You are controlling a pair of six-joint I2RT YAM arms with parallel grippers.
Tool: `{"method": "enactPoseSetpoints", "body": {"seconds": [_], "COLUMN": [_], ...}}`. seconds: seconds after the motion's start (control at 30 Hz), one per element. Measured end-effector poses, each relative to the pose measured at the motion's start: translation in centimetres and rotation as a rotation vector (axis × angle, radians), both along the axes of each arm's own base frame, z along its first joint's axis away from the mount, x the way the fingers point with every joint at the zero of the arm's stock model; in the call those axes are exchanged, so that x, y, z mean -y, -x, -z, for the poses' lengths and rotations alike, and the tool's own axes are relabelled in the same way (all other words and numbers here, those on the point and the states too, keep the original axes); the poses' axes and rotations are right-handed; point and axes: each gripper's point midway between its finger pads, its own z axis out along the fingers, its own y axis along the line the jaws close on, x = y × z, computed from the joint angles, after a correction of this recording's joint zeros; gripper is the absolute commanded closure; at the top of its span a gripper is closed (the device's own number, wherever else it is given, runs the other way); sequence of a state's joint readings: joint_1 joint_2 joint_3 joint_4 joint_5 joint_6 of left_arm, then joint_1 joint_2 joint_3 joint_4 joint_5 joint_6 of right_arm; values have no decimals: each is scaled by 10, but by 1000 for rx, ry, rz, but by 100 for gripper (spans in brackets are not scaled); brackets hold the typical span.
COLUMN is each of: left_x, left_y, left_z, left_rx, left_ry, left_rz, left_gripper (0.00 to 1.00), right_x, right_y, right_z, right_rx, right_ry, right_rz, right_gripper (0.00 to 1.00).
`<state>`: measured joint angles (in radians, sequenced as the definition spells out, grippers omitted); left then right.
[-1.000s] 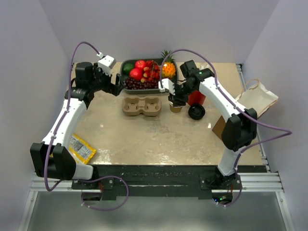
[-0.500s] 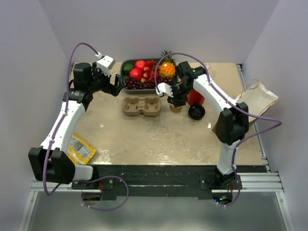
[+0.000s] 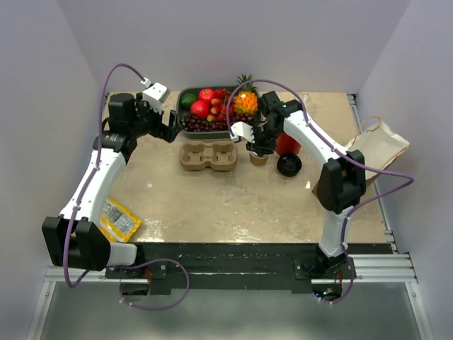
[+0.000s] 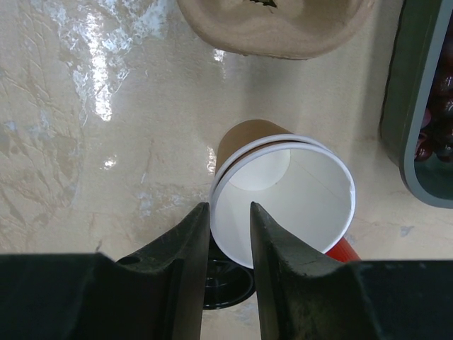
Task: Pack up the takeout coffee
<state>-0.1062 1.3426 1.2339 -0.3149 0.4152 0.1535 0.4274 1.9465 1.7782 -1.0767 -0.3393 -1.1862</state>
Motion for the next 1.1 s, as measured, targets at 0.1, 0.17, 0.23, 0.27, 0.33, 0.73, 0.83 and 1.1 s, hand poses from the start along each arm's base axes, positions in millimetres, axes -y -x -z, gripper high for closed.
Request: {"method": "enactPoseSetpoints", "body": {"seconds": [0.1, 0.17, 0.23, 0.27, 0.33, 0.73, 0.83, 1.1], "left_x": [0, 0, 0, 0, 0, 0, 0, 0], "left_y": [0, 0, 0, 0, 1, 2, 2, 2], "left_z": [2, 2, 2, 2, 3, 12, 13, 13], "left_rx": [-4, -4, -4, -4, -6, -23, -25, -25], "left_ry": [0, -1, -1, 0, -1, -3, -3, -3], "left_rz": [0, 0, 0, 0, 0, 0, 0, 0], "left_gripper": [1, 1, 1, 1, 1, 1, 1, 1], "right_x": [1, 1, 1, 1, 1, 2, 2, 2], "right_y": [-1, -1, -1, -1, -1, 1, 1, 1], "right_z": [0, 0, 0, 0, 0, 7, 10, 13], "right_rx": [3, 3, 3, 2, 2, -21, -26, -35], "right_ry": [7, 8, 7, 7, 8, 17, 19, 23], "right_rz": [5, 6, 7, 7, 7, 7, 8, 11], "right_gripper": [68, 68, 68, 68, 68, 71, 72, 85]}}
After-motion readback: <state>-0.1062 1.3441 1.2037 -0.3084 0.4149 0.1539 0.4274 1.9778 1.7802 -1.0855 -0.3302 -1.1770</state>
